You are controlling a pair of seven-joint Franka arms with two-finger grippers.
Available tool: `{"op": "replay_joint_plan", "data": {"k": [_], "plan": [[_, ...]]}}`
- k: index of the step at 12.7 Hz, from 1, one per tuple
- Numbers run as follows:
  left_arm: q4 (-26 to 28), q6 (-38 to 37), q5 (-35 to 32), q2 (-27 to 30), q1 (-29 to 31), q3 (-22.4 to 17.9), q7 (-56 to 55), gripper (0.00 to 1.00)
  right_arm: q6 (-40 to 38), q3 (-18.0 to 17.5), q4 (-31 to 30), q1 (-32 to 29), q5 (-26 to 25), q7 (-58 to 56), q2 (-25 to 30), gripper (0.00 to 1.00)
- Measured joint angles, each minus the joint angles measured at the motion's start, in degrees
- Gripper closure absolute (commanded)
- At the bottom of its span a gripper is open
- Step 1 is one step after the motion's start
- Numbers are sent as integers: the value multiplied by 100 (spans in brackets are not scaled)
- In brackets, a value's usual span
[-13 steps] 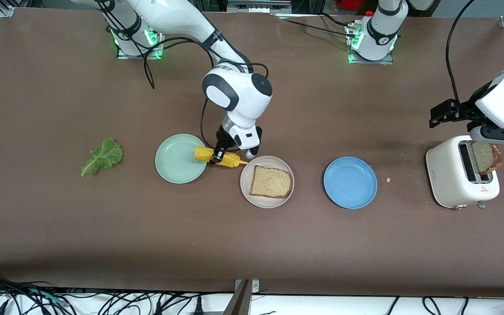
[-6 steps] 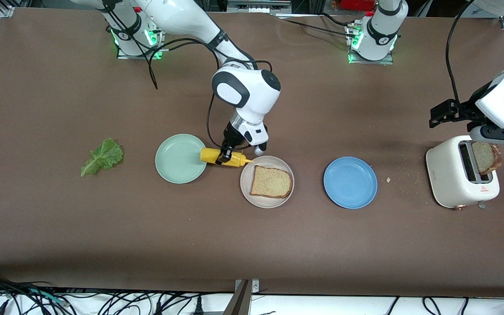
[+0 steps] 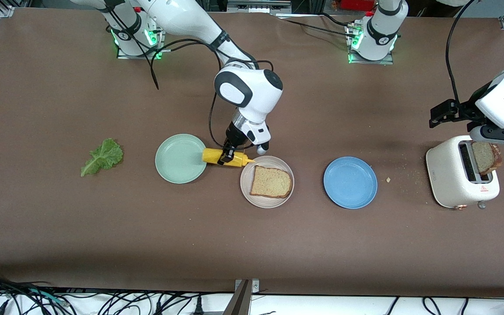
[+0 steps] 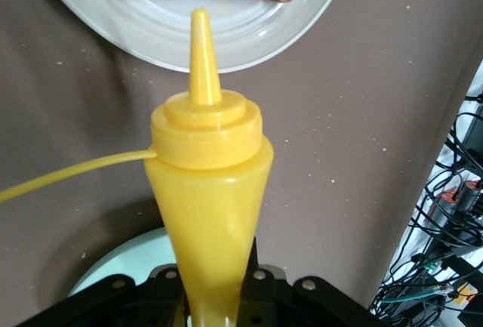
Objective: Make sandwich in beige plate with both arms
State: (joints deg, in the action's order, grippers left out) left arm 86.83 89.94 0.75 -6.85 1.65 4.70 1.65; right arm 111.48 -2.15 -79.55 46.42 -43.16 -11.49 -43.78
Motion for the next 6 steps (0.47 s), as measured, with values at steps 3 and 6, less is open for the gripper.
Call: {"op": "replay_joint_plan", "data": {"k": [3, 6], "plan": [[0, 0, -13, 0, 0, 0, 0, 0, 1, 26, 113, -129, 402, 14, 75, 75], [0, 0, -15, -1, 0, 0, 0, 0, 17, 32, 146, -391, 1272, -7, 326, 75]]}}
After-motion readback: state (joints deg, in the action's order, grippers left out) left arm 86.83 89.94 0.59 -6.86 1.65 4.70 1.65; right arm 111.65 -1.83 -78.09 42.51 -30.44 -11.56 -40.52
